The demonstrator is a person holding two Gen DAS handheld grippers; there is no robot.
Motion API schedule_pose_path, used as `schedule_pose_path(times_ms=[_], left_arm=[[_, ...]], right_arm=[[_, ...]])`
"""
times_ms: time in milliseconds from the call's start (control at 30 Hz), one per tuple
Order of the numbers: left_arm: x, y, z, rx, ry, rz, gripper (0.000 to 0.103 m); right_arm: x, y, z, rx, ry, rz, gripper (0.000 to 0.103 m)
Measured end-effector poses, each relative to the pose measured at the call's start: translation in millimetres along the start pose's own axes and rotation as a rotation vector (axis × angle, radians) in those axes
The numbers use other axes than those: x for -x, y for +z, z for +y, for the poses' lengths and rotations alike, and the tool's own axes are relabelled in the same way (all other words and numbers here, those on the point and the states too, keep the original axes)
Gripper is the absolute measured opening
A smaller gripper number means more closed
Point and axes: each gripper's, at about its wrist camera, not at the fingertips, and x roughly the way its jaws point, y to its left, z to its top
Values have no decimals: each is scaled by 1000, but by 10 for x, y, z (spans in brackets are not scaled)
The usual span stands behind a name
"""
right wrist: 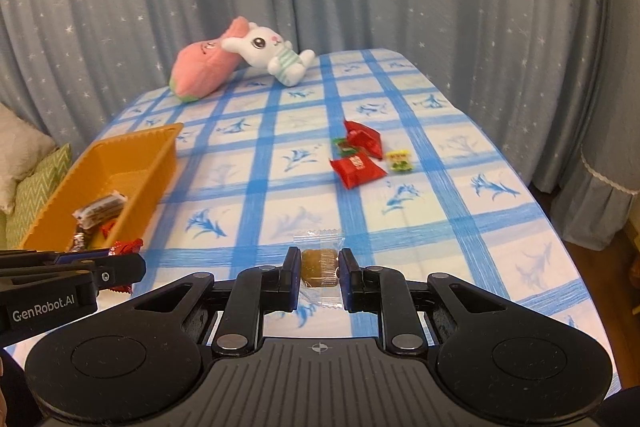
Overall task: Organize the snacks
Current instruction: 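Carry both held candies over the orange tray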
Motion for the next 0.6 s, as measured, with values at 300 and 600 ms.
schedule_pose_path(times_ms=[300,600], left_arm=[[149,22,186,27,25,-20,17],[272,101,516,61,73,-47,17]], right_arm=[[46,42,187,28,30,-7,20],[-37,103,463,65,80,2,20]])
